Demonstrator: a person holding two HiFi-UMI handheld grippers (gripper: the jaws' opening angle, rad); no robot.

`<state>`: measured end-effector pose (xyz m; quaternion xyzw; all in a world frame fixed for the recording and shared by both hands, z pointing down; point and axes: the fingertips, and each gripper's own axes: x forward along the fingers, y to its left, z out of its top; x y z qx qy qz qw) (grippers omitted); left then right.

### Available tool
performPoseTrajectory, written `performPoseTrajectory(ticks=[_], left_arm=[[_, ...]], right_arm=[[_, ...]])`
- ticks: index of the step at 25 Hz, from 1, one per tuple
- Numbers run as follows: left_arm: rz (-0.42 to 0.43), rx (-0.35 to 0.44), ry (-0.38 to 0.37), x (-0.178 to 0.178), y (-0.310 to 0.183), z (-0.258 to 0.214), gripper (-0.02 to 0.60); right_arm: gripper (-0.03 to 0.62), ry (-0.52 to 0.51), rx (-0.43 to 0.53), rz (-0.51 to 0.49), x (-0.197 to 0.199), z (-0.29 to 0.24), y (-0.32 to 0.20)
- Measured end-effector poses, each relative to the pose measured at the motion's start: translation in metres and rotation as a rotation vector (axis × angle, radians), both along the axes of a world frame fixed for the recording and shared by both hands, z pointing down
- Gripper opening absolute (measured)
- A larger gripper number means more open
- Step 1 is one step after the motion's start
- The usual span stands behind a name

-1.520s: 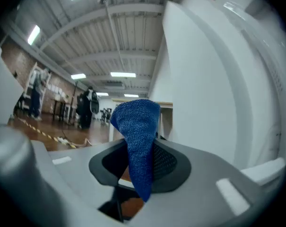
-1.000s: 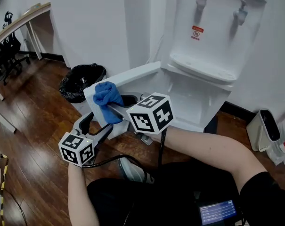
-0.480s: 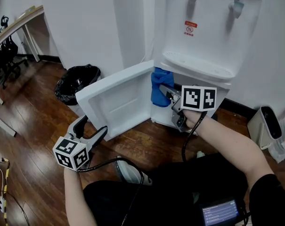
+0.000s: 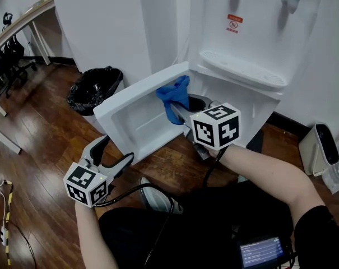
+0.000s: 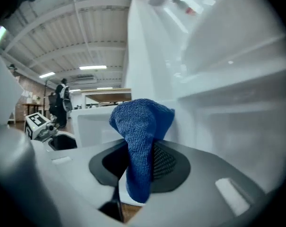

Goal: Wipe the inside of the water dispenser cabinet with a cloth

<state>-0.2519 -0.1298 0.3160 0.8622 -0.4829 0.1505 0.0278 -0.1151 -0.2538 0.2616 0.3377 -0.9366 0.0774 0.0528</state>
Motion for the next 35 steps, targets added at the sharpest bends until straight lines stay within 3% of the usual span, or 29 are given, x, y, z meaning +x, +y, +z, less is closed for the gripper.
performPoseTrajectory(ticks=[4,7,11,14,19,25,29,35], left_arm=[[0.020,0.011,0.028,0.005,0.008,0.003,0.379],[0.033,-0.057,0.001,0.001,0.008,0.021,0.379],[0.045,-0.107,0.018,-0.002,0.008,0.038,0.379],[0.038,-0.103,0.023,-0.001,0.007,0.039,0.379],[0.033,-0.100,0.026,-0.003,0.005,0.038,0.379],[0.034,-0.097,0.030,-0.002,0.005,0.038,0.379],[0.037,-0.101,0.040,-0.001,0.005,0.037,0.379],[0.054,-0.106,0.063,0.001,0.009,0.035,0.379]], right_arm=[[0.107,-0.029,0.001,-0.193,-0.074,-0.008,0.065],[0.107,-0.058,-0.016,-0.334,-0.111,-0.009,0.118],[0.107,-0.018,0.055,-0.448,-0.139,-0.003,0.148],[0.107,-0.018,0.100,-0.401,-0.128,0.003,0.119],[0.107,-0.025,0.081,-0.086,-0.058,0.014,0.018],[0.107,-0.098,0.032,0.255,0.034,0.024,-0.036],[0.107,-0.085,0.109,0.243,0.017,0.025,-0.024],[0.107,-0.074,0.237,-0.060,-0.096,0.017,0.063]])
